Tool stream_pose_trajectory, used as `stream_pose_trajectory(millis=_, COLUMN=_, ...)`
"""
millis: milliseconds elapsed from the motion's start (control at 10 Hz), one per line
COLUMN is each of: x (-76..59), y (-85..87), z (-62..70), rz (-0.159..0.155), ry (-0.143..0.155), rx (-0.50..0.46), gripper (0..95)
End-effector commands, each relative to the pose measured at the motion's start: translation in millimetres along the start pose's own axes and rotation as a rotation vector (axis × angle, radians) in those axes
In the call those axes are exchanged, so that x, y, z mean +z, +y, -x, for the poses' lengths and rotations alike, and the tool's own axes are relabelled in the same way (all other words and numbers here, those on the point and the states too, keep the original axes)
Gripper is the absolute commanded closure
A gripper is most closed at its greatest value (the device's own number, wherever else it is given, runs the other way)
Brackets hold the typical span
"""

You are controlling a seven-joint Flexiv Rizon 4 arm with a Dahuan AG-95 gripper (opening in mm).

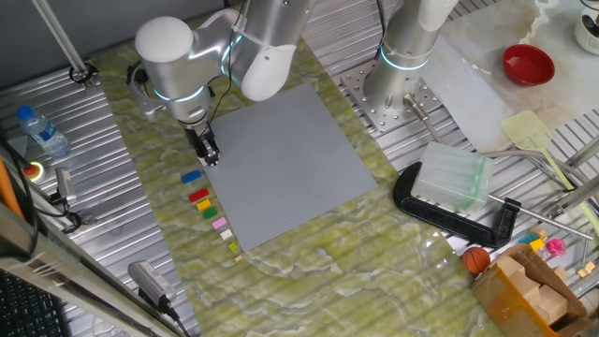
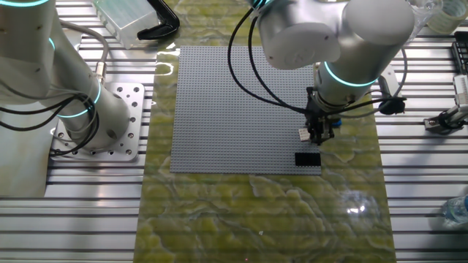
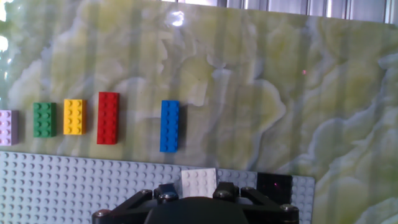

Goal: Build with small Lego blocks

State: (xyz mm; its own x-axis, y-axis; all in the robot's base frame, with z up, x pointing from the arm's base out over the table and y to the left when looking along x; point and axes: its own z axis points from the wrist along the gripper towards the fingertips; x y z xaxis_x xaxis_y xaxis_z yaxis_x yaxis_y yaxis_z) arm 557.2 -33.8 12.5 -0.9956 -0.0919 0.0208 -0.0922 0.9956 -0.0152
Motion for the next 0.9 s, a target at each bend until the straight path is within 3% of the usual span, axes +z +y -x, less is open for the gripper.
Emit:
stream_pose_trajectory(millis=100, x=0.9, y=-0.7, z=-0.4, rz=-0.004, ry=0.0, rx=0.001, gripper=57.0)
stream_pose_trajectory(millis=900, x=3.7, y=-1.3, z=-4.3, rz=-0.009, ry=0.0, rx=0.0, gripper=57.0)
